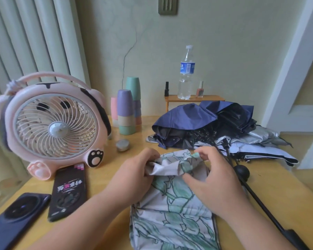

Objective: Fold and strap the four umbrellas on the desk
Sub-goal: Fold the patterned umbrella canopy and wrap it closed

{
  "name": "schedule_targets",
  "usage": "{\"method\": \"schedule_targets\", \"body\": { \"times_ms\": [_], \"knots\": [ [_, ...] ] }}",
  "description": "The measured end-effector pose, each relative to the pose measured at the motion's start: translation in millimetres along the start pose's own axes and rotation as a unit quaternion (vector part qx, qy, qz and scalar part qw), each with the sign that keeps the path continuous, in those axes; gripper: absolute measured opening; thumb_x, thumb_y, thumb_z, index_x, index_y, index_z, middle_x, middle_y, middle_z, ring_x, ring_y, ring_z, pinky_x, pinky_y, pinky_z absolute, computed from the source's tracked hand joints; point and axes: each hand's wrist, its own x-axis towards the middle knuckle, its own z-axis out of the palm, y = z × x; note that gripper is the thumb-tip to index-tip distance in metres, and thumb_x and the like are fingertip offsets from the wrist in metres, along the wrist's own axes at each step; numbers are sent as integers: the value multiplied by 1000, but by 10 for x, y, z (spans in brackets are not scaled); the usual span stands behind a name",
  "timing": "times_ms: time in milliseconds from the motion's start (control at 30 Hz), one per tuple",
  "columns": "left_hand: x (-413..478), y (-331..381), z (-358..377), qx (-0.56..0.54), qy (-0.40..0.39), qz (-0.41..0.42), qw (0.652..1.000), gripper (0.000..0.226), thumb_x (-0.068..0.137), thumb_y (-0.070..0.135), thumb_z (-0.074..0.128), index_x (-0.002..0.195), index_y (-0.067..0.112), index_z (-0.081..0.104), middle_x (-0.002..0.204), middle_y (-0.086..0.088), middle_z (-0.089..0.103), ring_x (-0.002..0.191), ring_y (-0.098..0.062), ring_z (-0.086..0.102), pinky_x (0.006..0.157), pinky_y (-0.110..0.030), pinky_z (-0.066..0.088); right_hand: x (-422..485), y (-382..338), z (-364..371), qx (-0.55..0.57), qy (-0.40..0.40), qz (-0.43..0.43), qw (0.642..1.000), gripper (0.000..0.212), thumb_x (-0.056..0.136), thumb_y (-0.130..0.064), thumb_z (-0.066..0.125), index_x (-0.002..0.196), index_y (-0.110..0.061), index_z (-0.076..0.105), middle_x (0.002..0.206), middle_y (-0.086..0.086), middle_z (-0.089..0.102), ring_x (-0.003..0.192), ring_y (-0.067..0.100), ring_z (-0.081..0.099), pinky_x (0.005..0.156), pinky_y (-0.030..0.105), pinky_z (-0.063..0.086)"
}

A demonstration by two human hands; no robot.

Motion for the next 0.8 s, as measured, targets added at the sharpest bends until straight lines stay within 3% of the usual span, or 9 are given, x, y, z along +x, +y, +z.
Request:
{"method": "schedule_targets", "body": {
  "times_ms": [67, 133, 267, 367, 433, 533, 667, 733, 800],
  "knots": [
    [-22, -20, -21, -5, 7, -11, 1000, 40, 83, 7, 64, 97, 39, 46, 99, 22, 64, 87, -3, 57, 70, -11, 43, -23, -8, -19, 24, -58, 10, 998, 62, 71, -52, 83, 117, -55, 42, 112, -25, 57, 109, -1, 54, 88, 29, 45],
    [-32, -50, -61, 11, 6, -1, 1000, 43, 80, 8, 69, 84, 41, 41, 106, 21, 62, 91, -2, 56, 74, -16, 45, -19, 15, -29, 26, -67, -1, 997, 68, 68, -63, 81, 123, -58, 40, 114, -28, 54, 114, -6, 50, 89, 22, 41],
    [-85, -82, -153, 73, -19, 78, 994, 36, 72, 3, 70, 78, 34, 52, 106, 18, 57, 89, -2, 51, 73, -21, 43, 26, 53, -15, 18, 2, -36, 999, 61, 71, -78, 65, 119, -39, 62, 113, -25, 52, 114, 1, 54, 92, 24, 45],
    [-172, -78, -173, 71, 5, 87, 994, 20, 78, 17, 71, 84, 33, 59, 103, 16, 53, 87, -8, 54, 72, -26, 48, 43, 45, -31, 30, 58, 33, 997, 51, 82, -78, 54, 103, -35, 69, 98, -15, 59, 92, -1, 58, 76, 17, 44],
    [-206, -46, -167, 53, 20, 81, 995, 14, 81, 27, 66, 87, 34, 56, 98, 16, 52, 81, -9, 56, 68, -31, 51, 50, 31, -51, 36, 35, 92, 995, 44, 81, -72, 58, 101, -33, 65, 80, -4, 63, 75, 3, 60, 66, 24, 45],
    [-224, -23, -140, 38, 23, 63, 997, 15, 80, 27, 68, 79, 29, 53, 94, 16, 53, 73, -9, 56, 67, -34, 52, 48, 14, -39, 70, -3, 128, 989, 30, 82, -51, 74, 101, -31, 63, 66, 3, 65, 59, 7, 60, 64, 31, 49],
    [-286, -42, -148, 26, 3, 49, 998, 15, 80, 30, 74, 77, 25, 59, 98, 17, 54, 75, -7, 59, 73, -33, 52, 29, -12, -7, 145, 4, 115, 983, 26, 84, -19, 82, 103, -29, 67, 72, -10, 70, 59, 1, 59, 60, 10, 43],
    [-315, -45, -170, 8, -14, 46, 999, 21, 82, 42, 74, 78, 26, 61, 99, 17, 55, 82, -5, 60, 78, -27, 50, 34, 8, 12, 206, -4, 127, 970, 28, 84, -11, 81, 103, -28, 70, 73, -5, 72, 62, 4, 59, 62, 12, 44],
    [-326, -31, -185, -14, -14, 38, 999, 33, 88, 58, 62, 80, 26, 63, 96, 16, 57, 87, -6, 60, 81, -24, 48, 37, 27, 44, 267, -9, 135, 954, 29, 85, -5, 78, 104, -27, 72, 76, 6, 73, 71, 13, 63, 71, 23, 47]
  ]
}}
